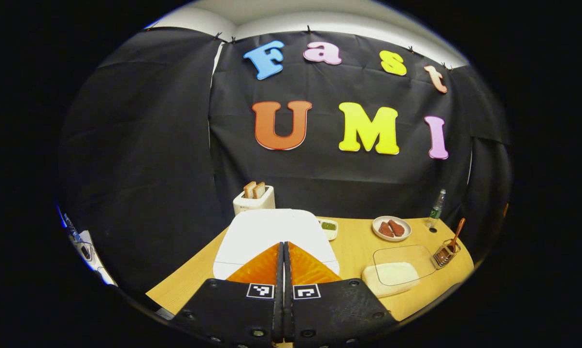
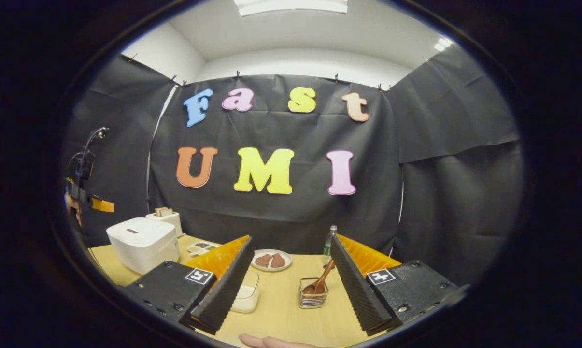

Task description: Close the left gripper, press the button to open the rice cooker; take a wooden spoon from the chopstick holder with the right hand, scoop a spoonful of rice and pour it into the rice cooker, then put the wooden spoon back into the chopstick holder.

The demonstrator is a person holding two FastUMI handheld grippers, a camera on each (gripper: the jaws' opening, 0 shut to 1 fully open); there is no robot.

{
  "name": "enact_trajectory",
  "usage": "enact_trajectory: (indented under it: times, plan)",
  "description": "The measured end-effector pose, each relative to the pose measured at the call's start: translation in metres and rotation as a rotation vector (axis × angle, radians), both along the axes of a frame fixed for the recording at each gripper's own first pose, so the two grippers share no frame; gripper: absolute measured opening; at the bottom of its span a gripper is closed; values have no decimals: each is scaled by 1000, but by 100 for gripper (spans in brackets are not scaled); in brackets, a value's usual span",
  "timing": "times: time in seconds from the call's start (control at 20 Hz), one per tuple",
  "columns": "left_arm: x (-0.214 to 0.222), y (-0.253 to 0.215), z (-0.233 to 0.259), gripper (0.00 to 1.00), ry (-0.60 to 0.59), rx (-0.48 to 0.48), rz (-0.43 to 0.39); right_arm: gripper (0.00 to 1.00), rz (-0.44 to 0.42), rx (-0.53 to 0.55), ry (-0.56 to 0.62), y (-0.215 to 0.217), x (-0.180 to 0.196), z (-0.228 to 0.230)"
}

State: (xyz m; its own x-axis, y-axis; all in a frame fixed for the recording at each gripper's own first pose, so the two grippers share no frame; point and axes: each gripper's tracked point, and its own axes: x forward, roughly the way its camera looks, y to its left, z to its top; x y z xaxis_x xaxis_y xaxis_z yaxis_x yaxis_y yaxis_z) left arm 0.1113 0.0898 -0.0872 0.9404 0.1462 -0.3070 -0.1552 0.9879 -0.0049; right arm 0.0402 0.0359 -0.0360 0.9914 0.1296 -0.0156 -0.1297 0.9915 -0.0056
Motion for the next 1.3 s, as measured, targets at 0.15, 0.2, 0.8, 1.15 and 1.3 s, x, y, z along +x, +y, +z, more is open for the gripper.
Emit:
enact_trajectory:
  times: [0.15,0.2,0.8,1.15,1.3]
  plan:
    - [21,8,-20,0,56,3,15,100,0,3,17,-2,11,-12]
    - [29,12,-25,0,66,3,20,100,0,6,23,-3,15,-16]
    - [67,11,-75,0,150,0,39,100,-40,60,117,-31,49,-68]
    - [59,7,-88,1,217,-51,52,99,-85,45,119,-65,56,-69]
    - [59,8,-87,1,228,-36,60,100,-71,37,117,-67,61,-70]
